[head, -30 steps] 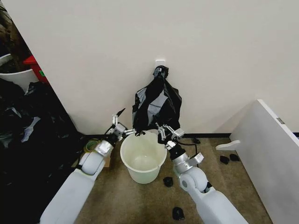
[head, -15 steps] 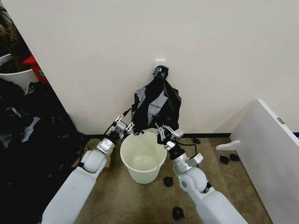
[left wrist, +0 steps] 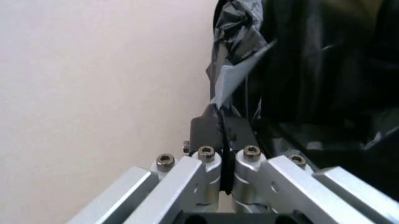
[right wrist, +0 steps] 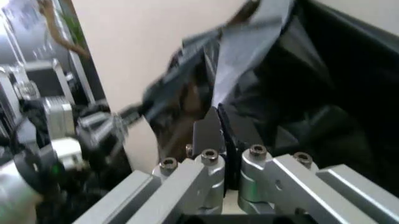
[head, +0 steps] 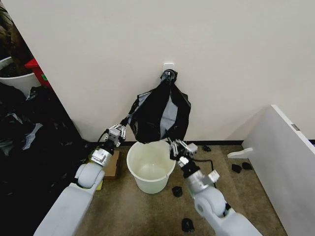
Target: Place the garbage bag over the trash bin.
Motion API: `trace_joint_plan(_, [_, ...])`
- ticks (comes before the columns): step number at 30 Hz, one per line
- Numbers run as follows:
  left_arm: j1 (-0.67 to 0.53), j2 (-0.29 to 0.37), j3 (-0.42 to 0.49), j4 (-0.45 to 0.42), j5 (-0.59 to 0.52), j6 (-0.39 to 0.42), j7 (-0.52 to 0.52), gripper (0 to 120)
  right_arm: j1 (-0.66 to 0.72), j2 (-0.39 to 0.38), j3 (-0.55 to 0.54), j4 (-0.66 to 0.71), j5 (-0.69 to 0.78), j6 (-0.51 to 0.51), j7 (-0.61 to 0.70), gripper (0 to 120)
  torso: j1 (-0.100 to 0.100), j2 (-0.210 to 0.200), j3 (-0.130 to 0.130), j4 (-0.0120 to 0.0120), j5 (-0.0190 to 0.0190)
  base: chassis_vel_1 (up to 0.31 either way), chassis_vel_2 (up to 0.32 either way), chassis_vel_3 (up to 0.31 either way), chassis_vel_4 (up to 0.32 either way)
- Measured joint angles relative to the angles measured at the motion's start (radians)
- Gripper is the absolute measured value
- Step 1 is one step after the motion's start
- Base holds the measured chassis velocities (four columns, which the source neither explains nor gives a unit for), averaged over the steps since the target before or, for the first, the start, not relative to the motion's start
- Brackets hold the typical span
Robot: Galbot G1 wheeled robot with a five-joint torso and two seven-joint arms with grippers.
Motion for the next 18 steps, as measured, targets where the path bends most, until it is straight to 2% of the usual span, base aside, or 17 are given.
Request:
trace_joint_plan(2, [0.017, 0.007, -0.012, -0.013, 0.000, -0.002, 0.000, 0, -0.020, -0.011, 0.000, 0.016, -0.012, -0.008, 0.019, 0, 0.000, 0.000, 0.000, -0.0001, -0.0002, 0.000, 0.000, 0.000, 0.000])
trace_joint_plan(4, [0.085, 0.034, -0.050, -0.051, 0.010, -0.009, 0.001, 0, -0.090, -0.051, 0.000, 0.068, -0.060, -0.043, 0.090, 0, 0.000, 0.000, 0.000, 0.0002, 0.0000, 0.000, 0.000, 0.000, 0.000])
trace_joint_plan(9, [0.165, 0.062, -0.094, -0.094, 0.018, -0.026, 0.002, 0, -0.149, -0.089, 0.004, 0.106, -0.093, -0.052, 0.116, 0, 0.000, 0.000, 0.000, 0.0006, 0.0000, 0.000, 0.000, 0.000, 0.000])
trace_joint_plan(16, [0.186, 0.029, -0.098, -0.107, 0.019, -0.034, 0.002, 0, -0.082, -0.032, 0.001, 0.016, -0.083, -0.037, 0.106, 1, 0.000, 0.000, 0.000, 0.0003, -0.0001, 0.000, 0.000, 0.000, 0.000])
trace_joint_plan(18, [0.189, 0.019, -0.093, -0.114, 0.020, -0.032, 0.003, 0, -0.044, 0.000, -0.004, -0.035, -0.098, -0.038, 0.103, 11, 0.000, 0.000, 0.000, 0.0003, 0.0000, 0.000, 0.000, 0.000, 0.000])
